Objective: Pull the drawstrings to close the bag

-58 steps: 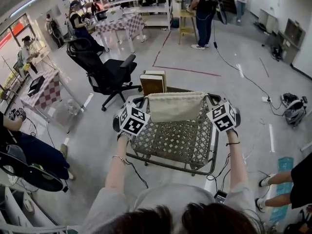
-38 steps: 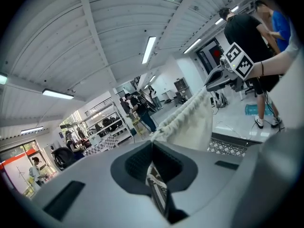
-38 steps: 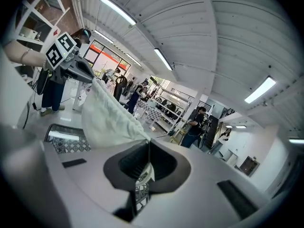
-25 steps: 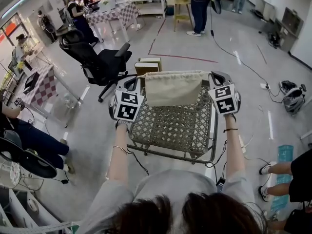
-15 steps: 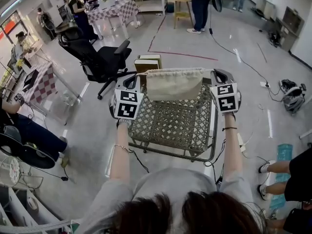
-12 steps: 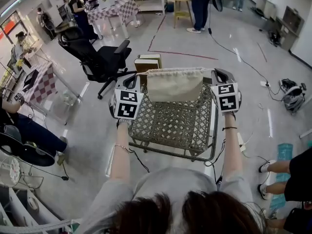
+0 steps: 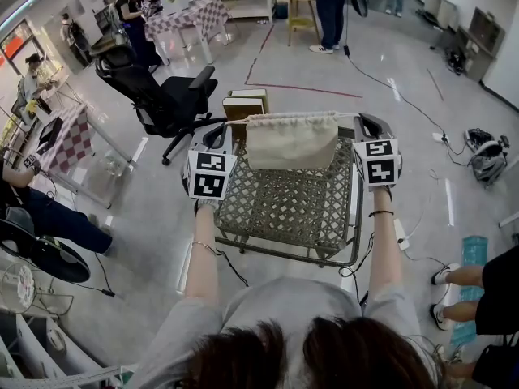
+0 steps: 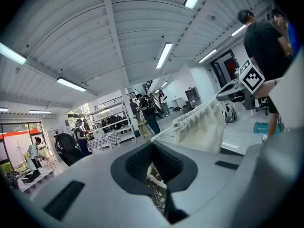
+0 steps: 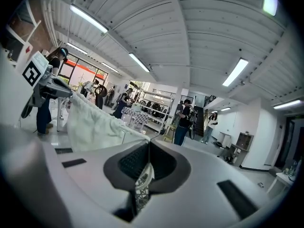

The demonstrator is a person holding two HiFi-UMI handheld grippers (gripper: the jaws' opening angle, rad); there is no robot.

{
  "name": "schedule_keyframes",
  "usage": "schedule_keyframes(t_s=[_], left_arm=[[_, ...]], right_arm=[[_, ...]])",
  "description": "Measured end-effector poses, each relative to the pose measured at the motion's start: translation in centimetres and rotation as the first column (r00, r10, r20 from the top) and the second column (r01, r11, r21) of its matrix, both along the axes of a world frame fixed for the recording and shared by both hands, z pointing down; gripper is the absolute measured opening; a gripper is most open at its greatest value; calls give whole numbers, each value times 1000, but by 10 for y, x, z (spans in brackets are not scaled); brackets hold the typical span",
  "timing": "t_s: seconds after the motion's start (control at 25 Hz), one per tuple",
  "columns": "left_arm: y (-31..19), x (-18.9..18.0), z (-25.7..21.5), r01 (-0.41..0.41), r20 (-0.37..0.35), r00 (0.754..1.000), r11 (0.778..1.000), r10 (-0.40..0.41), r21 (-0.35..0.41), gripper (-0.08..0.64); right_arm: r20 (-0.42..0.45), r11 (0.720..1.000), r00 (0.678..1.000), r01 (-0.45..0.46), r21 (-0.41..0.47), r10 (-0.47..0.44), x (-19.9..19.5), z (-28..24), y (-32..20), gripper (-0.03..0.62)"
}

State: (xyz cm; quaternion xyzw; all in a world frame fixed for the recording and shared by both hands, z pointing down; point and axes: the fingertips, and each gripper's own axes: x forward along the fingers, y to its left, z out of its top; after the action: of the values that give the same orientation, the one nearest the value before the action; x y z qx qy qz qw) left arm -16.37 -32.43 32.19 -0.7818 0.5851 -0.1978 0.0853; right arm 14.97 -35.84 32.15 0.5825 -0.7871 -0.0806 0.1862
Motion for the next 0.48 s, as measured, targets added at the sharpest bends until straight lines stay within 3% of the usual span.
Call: schedule_keyframes(t_s=[0.48], left_arm=[[2,-2,5,2,-12,1000,1000,-1,5,25]], right_arm=[[130,1000,992,-5,12,3,1,-2,5,25]])
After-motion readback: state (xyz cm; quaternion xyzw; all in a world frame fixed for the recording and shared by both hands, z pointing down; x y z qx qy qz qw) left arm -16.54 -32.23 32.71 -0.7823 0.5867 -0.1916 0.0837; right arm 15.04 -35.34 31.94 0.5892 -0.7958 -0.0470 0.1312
